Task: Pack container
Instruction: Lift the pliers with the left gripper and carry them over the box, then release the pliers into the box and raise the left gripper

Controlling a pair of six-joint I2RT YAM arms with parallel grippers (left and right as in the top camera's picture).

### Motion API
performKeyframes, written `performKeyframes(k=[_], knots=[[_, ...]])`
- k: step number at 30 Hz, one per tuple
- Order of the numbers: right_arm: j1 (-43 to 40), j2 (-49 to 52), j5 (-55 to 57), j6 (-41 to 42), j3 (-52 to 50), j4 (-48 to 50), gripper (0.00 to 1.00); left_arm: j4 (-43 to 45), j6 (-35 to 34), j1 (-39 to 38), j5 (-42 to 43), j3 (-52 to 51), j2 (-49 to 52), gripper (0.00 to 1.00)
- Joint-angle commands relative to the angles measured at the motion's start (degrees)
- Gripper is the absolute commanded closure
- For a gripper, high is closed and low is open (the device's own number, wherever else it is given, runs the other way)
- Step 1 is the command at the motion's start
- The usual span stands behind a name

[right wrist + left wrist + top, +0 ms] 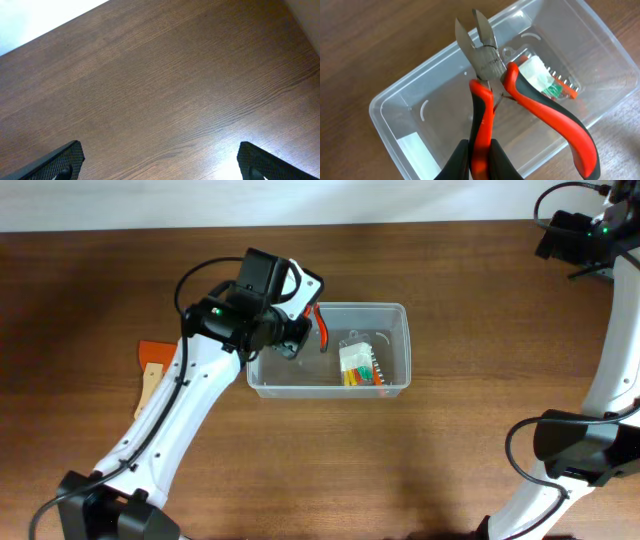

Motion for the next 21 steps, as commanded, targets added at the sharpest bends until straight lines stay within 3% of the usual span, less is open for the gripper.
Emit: performKeyframes(k=[1, 21], knots=[[0.2, -0.6, 0.5, -0.3, 0.8, 0.1, 0.01, 0.9, -0.8, 0.0, 0.6, 1.2, 1.5, 0.98], [0.2, -0.6, 0.5, -0.3, 0.8, 0.1, 0.01, -5.1, -0.8, -0.2, 0.7, 0.8, 16.2, 0.98]])
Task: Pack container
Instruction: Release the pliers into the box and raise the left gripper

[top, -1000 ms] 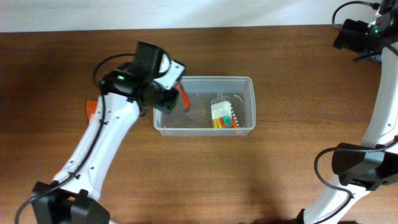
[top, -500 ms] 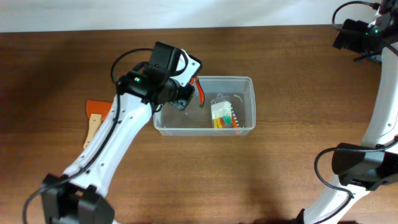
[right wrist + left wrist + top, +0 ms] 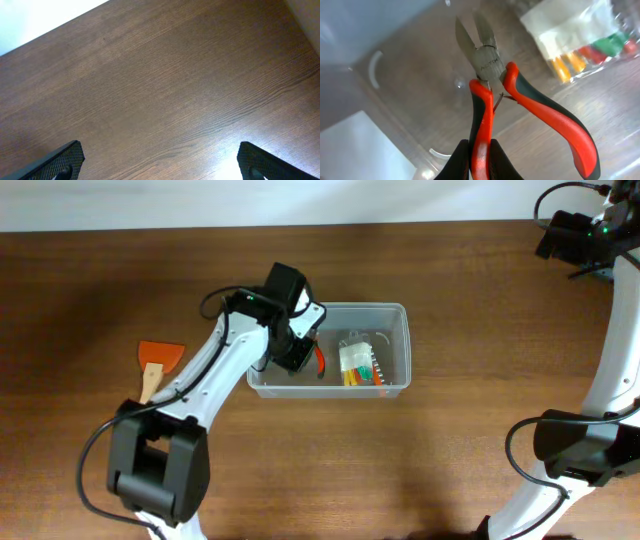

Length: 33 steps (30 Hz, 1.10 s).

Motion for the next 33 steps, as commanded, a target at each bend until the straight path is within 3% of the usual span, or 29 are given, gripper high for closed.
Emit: performKeyframes(k=[1, 11, 12, 19, 26, 33], knots=[[0.2, -0.6, 0.5, -0.3, 0.8, 0.1, 0.01, 0.1, -0.5, -0.2, 0.7, 0.7, 1.9, 0.98], [0.2, -0.6, 0.5, -0.3, 0.8, 0.1, 0.01, 0.8, -0.4, -0.2, 0.6, 0.7, 3.8, 0.97], [0.2, -0.6, 0.5, -0.3, 0.8, 0.1, 0.01, 0.9, -0.4, -0.2, 0.6, 0.7, 3.8, 0.85], [0.2, -0.6, 0.5, -0.3, 0.8, 0.1, 0.01, 0.5, -0.5, -0.2, 0.7, 0.7, 3.8, 0.55], [0.2, -0.6, 0.5, -0.3, 0.8, 0.1, 0.01, -5.2, -0.3, 0.4, 0.4, 5.5, 3.5, 0.55], [0.2, -0.6, 0.5, -0.3, 0.8, 0.1, 0.01, -16.9, -0.5, 5.9, -1.9, 21.0, 1.0, 0.50]])
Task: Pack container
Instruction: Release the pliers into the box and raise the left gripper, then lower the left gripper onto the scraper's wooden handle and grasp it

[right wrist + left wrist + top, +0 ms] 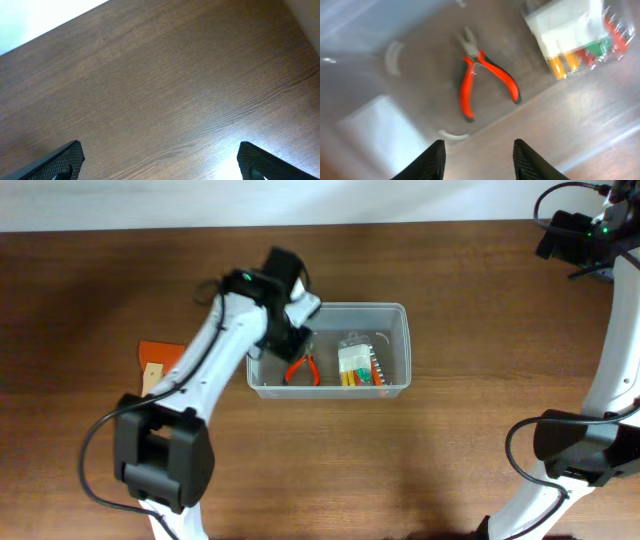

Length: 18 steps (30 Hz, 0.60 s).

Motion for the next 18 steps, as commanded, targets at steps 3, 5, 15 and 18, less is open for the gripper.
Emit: performKeyframes(k=[3, 5, 15, 18], knots=[[0.2, -0.6, 0.5, -0.2, 0.8, 0.1, 0.01, -8.1, 0.0, 7.5, -3.3, 11.2, -4.8, 0.42], [0.2, -0.6, 0.5, -0.2, 0.8, 0.1, 0.01, -10.2, 0.0, 10.1, -4.5, 11.8, -6.6, 0.43], [0.2, -0.6, 0.5, -0.2, 0.8, 0.1, 0.01, -13.9, 0.0, 24.6, -4.6, 10.8, -9.9, 0.43], [0.2, -0.6, 0.5, -0.2, 0.8, 0.1, 0.01, -13.3, 0.0, 27.5, -4.6, 8.8, -9.9, 0.42]])
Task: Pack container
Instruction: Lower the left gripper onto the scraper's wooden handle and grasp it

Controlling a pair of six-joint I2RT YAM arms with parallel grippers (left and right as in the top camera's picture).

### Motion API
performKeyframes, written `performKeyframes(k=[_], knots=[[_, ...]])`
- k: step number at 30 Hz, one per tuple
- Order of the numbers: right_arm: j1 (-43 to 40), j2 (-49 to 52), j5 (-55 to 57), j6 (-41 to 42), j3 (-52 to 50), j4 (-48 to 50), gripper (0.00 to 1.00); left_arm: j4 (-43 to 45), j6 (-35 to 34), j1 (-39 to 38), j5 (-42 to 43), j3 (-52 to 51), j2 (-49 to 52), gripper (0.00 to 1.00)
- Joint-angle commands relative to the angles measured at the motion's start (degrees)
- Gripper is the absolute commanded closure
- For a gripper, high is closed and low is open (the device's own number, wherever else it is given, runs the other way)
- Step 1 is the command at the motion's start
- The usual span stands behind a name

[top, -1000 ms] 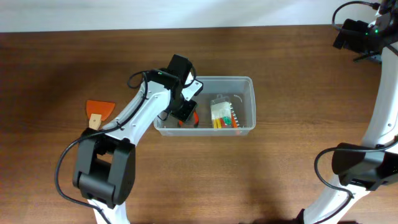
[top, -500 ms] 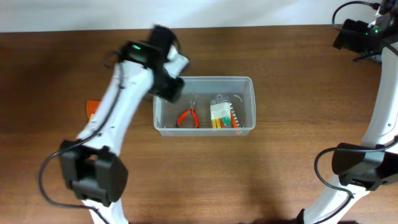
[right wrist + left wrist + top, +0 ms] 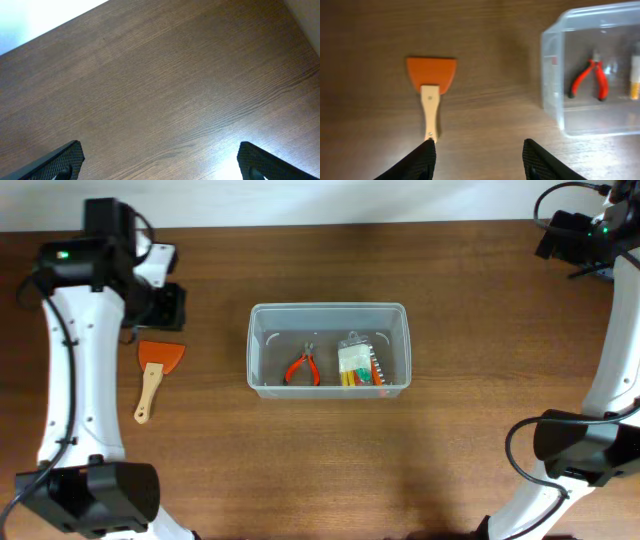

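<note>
A clear plastic container [image 3: 262,383] stands mid-table. Inside lie red-handled pliers [image 3: 301,368] and a bag of coloured pieces [image 3: 357,363]; the left wrist view shows the pliers [image 3: 590,79] too. An orange scraper with a wooden handle [image 3: 156,372] lies on the table left of the container, seen as the scraper [image 3: 431,84] in the left wrist view. My left gripper [image 3: 480,160] is open and empty, high above the table near the scraper. My right gripper [image 3: 160,160] is open over bare wood at the far right corner.
The brown wooden table [image 3: 450,430] runs to a white wall along the back edge. My right arm's base [image 3: 575,445] stands at the right front. My left arm [image 3: 70,380] reaches along the left side.
My left gripper has moved from over the container to the far left, above the scraper. The pliers stay in the container. The right arm has not moved.
My left gripper held the red pliers above the container, then lower inside it. Later it was open with the pliers lying on the container floor. Now it is open over the scraper at the left.
</note>
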Motion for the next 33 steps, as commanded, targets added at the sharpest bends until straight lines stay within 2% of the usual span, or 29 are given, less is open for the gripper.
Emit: performKeyframes(k=[1, 13, 15, 24, 33], knots=[[0.2, -0.6, 0.5, -0.2, 0.8, 0.1, 0.02, 1.0, 0.1, 2.7, -0.4, -2.6, -0.7, 0.41], [0.2, -0.6, 0.5, -0.2, 0.8, 0.1, 0.01, 16.0, 0.4, 9.7, -0.7, -27.5, -0.7, 0.41], [0.2, -0.6, 0.5, -0.2, 0.8, 0.1, 0.01, 17.5, 0.5, 11.5, -1.0, -30.1, -0.7, 0.38], [0.2, -0.6, 0.5, -0.2, 0.8, 0.1, 0.01, 22.9, 5.5, 18.8, -1.0, -38.4, -0.7, 0.29], [0.2, -0.6, 0.5, -0.2, 0.8, 0.1, 0.01, 31.6, 11.6, 19.1, -0.3, -43.7, -0.6, 0.24]])
